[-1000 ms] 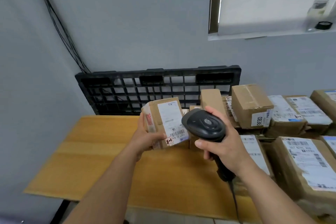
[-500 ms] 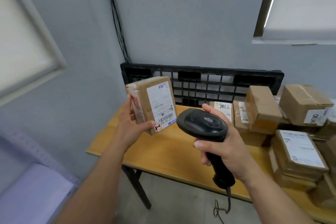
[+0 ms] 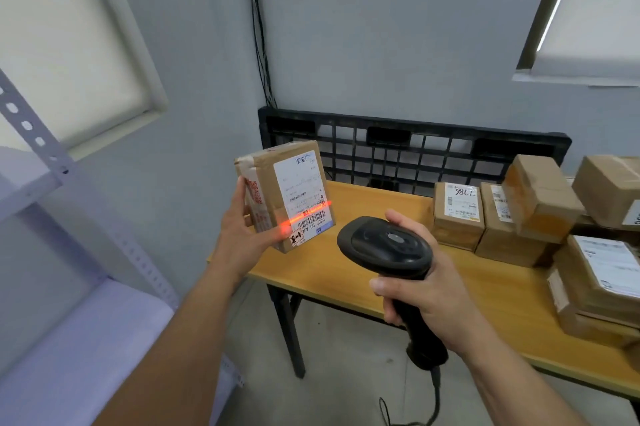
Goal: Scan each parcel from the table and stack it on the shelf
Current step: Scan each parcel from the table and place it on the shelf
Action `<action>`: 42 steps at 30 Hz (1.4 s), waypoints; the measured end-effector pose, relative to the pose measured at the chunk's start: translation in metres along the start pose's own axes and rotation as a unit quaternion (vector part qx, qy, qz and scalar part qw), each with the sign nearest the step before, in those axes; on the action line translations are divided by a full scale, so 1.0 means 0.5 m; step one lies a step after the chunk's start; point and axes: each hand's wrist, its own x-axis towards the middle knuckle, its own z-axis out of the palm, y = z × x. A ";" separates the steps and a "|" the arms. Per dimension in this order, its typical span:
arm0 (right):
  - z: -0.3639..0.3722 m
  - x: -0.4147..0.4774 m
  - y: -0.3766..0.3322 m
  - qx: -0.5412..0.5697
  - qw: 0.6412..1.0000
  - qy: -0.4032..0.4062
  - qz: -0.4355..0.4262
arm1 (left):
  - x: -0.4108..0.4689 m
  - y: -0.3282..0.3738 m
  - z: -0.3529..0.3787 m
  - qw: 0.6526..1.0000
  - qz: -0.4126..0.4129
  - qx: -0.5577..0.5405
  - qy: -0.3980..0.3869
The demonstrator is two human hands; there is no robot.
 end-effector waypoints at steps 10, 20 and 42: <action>0.036 -0.018 -0.006 -0.012 0.999 -0.037 0.011 | -0.043 -0.018 -0.046 0.999 -0.026 -0.018 0.039; 0.037 -0.089 -0.024 -0.021 0.998 -0.065 0.002 | -0.148 -0.006 -0.059 0.997 -0.041 -0.008 0.070; 0.153 -0.330 -0.018 0.025 0.982 -0.185 -0.023 | -0.553 0.034 -0.214 0.972 -0.048 0.029 0.226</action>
